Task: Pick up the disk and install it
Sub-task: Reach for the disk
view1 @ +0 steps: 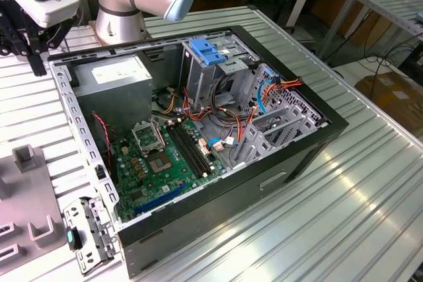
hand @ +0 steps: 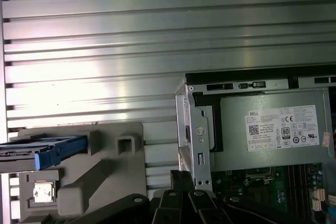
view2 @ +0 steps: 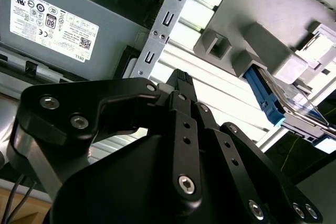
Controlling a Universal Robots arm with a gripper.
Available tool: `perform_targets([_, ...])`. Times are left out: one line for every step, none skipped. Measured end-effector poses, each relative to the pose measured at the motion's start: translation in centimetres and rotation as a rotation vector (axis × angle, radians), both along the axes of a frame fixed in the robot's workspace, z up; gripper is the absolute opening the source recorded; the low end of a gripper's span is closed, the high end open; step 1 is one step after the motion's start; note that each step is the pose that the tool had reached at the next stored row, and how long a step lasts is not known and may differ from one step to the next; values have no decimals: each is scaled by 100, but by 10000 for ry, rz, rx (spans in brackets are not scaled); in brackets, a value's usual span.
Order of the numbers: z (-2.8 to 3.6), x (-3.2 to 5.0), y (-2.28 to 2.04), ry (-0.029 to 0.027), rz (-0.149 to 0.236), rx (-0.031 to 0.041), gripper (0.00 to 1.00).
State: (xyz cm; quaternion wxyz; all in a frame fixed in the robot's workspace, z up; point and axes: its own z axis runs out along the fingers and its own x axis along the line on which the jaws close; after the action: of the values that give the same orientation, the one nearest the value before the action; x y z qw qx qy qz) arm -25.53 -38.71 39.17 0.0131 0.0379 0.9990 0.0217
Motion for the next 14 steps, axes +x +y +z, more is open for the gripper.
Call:
perform_targets([0,-11,1,0,0,0,11])
perform_targets([0,-20,2,0,0,0,11])
perform_targets([0,-32,3,-1,0,1,11])
perform_targets([0,-42,4,-1,1,0,11])
perform_targets([0,-51,5,0,1,0,11])
perform_targets([0,-60,6,0,1,0,11])
perform_targets([0,-71,7,0,1,0,11])
perform_targets([0,-80,8,-1,1,0,11])
perform_targets([0,-89,9,0,1,0,11])
perform_targets([0,-98,9,0,1,0,11])
perform_targets([0,-111,11,0,1,0,11])
perform_targets([0,-120,12,0,1,0,11])
perform_targets([0,-129,12,0,1,0,11])
perform_targets([-1,-143,14,-1,0,1,11])
